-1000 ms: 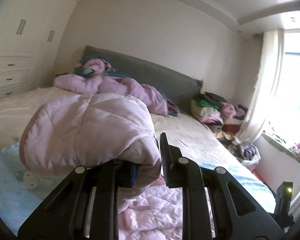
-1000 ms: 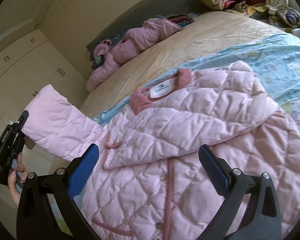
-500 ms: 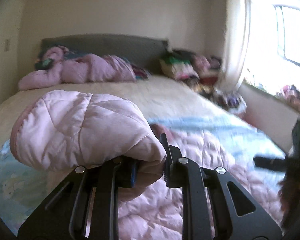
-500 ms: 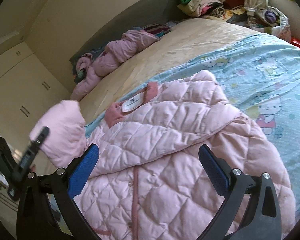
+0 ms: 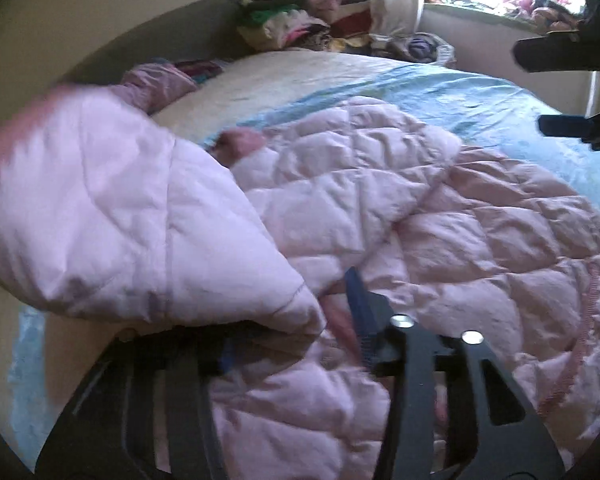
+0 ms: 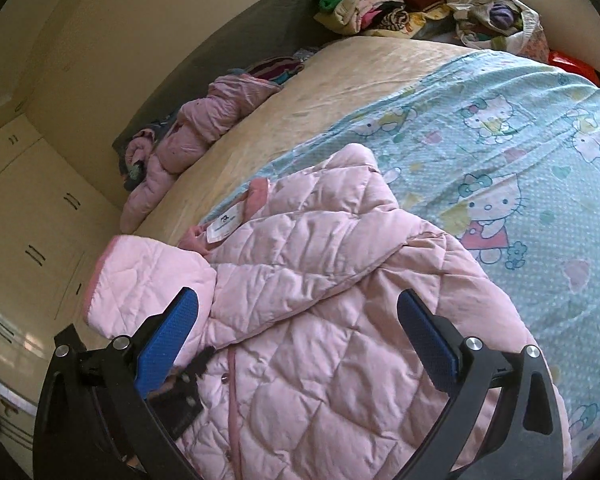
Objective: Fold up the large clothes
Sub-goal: 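Lift the sleeve with the left tool and fold it across the jacket front, then open the left tool and withdraw it from the folded sleeve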
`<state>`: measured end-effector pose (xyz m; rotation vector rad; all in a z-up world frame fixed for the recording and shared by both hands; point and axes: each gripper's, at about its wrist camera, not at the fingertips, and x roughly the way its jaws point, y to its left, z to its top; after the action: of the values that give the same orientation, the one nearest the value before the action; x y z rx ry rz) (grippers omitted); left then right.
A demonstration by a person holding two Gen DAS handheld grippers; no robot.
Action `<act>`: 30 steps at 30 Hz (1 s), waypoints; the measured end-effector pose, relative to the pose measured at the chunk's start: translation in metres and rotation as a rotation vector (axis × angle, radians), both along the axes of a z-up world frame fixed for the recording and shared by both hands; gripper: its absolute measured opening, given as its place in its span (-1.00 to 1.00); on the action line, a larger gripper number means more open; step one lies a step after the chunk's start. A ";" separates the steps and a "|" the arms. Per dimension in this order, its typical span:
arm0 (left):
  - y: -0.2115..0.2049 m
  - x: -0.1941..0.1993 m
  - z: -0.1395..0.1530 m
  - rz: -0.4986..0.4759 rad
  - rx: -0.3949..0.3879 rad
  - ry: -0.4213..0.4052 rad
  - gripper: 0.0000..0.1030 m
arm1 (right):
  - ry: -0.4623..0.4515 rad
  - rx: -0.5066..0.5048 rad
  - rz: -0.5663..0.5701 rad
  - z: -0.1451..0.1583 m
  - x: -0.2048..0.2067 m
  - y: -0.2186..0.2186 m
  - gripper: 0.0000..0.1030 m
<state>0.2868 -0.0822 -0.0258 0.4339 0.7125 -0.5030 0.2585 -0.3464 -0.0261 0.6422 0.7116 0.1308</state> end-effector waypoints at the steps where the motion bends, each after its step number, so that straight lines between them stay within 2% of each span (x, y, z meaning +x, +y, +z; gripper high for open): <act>1: 0.001 -0.001 0.001 -0.005 -0.005 0.004 -0.14 | 0.000 0.003 -0.002 0.000 0.000 -0.001 0.92; 3: 0.003 -0.004 0.002 -0.015 -0.031 0.009 -0.03 | 0.001 0.003 -0.007 -0.001 0.000 -0.002 0.92; 5: 0.005 -0.008 0.009 -0.030 -0.082 0.017 0.30 | -0.001 0.008 -0.016 -0.001 0.000 -0.005 0.92; 9: 0.007 -0.016 0.026 -0.055 -0.192 0.024 0.53 | 0.002 0.009 -0.027 -0.001 0.000 -0.008 0.92; 11: 0.010 -0.020 0.031 -0.060 -0.217 0.034 0.79 | 0.005 0.011 -0.033 -0.002 0.000 -0.008 0.92; 15: 0.015 -0.026 0.038 -0.089 -0.221 0.038 0.81 | 0.004 0.007 -0.030 -0.001 0.000 -0.008 0.92; 19: 0.023 -0.022 0.045 -0.052 -0.225 0.006 0.82 | 0.011 0.011 0.002 0.000 0.006 0.000 0.92; 24: 0.067 -0.001 0.056 0.102 -0.277 -0.016 0.82 | 0.034 0.016 0.077 -0.001 0.024 0.018 0.92; 30: 0.140 0.022 0.061 0.371 -0.310 -0.032 0.82 | 0.072 0.040 0.133 -0.008 0.060 0.034 0.92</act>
<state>0.3084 0.0573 0.0353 0.0163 0.6522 -0.2483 0.3186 -0.3126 -0.0338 0.6406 0.8235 0.2464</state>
